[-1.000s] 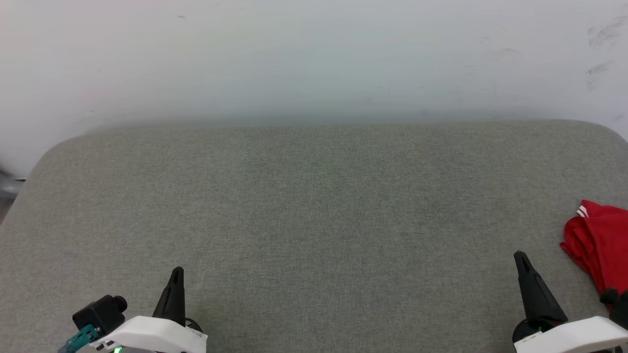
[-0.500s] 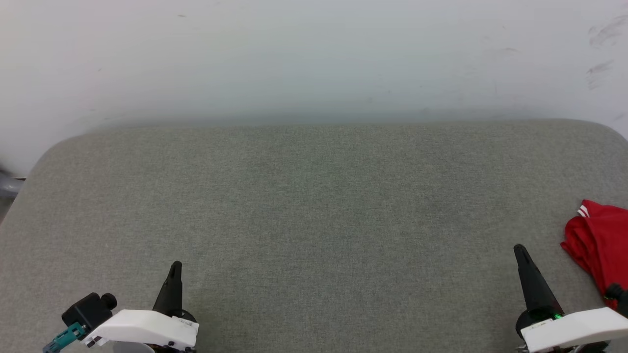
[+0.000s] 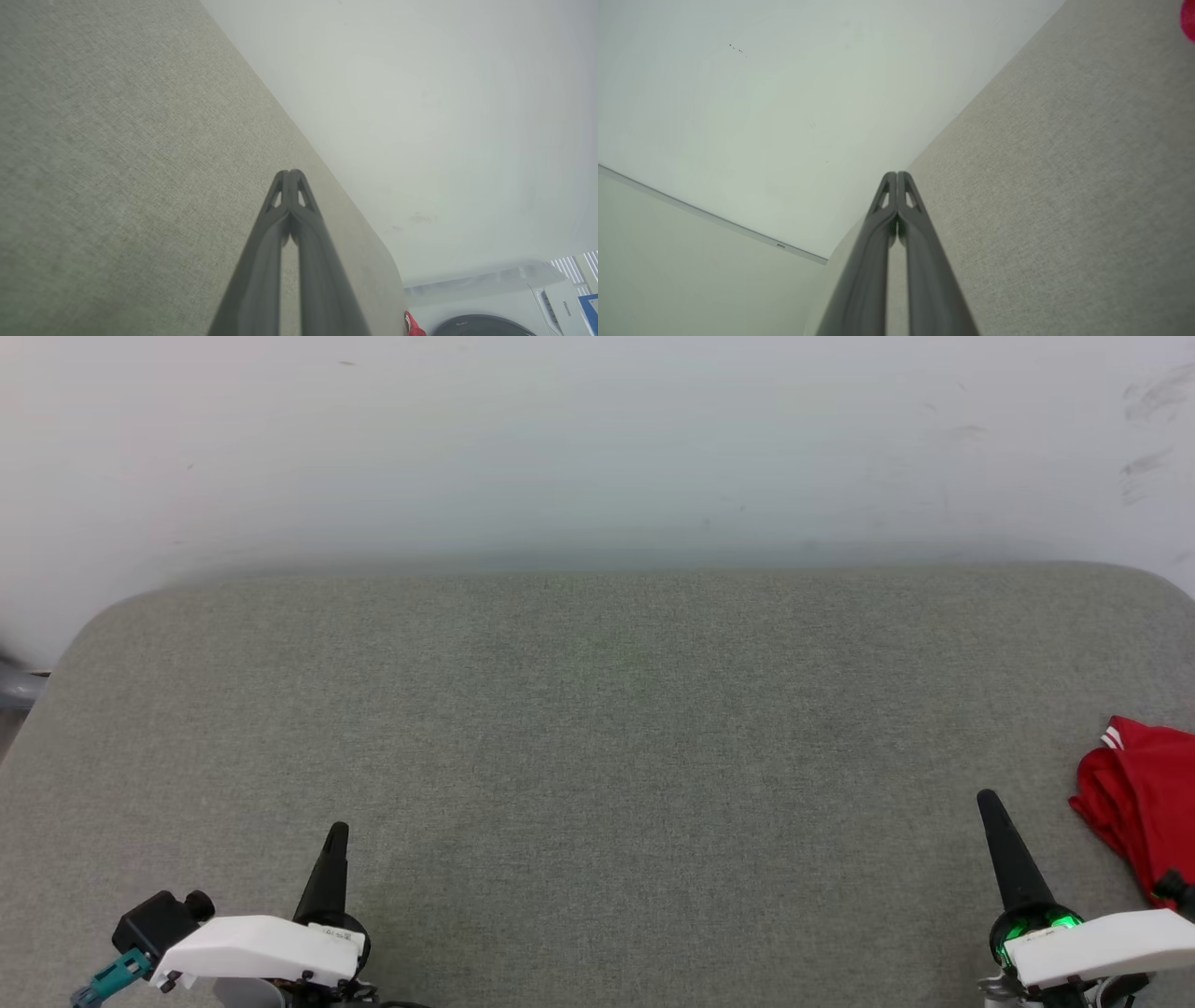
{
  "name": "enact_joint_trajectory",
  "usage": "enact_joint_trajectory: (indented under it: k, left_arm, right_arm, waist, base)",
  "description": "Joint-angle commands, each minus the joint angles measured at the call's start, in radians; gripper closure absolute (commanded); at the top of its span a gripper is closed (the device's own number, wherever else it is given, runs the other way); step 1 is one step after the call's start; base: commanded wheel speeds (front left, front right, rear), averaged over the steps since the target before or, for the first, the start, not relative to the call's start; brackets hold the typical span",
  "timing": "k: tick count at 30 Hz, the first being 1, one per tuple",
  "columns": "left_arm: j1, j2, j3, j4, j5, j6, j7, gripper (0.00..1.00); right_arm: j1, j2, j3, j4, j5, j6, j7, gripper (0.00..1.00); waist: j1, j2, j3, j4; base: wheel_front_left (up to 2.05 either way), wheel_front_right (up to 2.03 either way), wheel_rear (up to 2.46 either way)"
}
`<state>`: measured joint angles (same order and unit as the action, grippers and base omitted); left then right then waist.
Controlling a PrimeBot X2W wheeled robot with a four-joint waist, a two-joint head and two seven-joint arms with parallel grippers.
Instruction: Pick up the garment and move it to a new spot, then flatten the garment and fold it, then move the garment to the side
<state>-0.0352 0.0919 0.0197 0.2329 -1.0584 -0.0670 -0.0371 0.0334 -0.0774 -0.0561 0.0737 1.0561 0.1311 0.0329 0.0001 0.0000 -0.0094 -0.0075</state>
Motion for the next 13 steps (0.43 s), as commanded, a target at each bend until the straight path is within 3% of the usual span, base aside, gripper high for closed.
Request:
enact_joint_trajectory:
  k: [1,13]
  left_arm:
    - [-0.028,0.001,0.011,-0.006,-0.033,-0.009,0.008,1.00]
    - [-0.041,-0.009,0.031,-0.001,-0.151,-0.023,0.042,1.00]
  right_arm:
    - [-0.030,-0.008,-0.002,0.001,0.036,0.000,0.002,1.00]
    - [-0.056,-0.007,-0.005,0.040,0.162,0.000,0.012,1.00]
  waist:
    - [-0.0001,0.0000,0.000,0.000]
    - [-0.0001,0.0000,0.003,0.002]
  base:
    - [0.00,0.00,0.00]
    - [0.00,0.00,0.00]
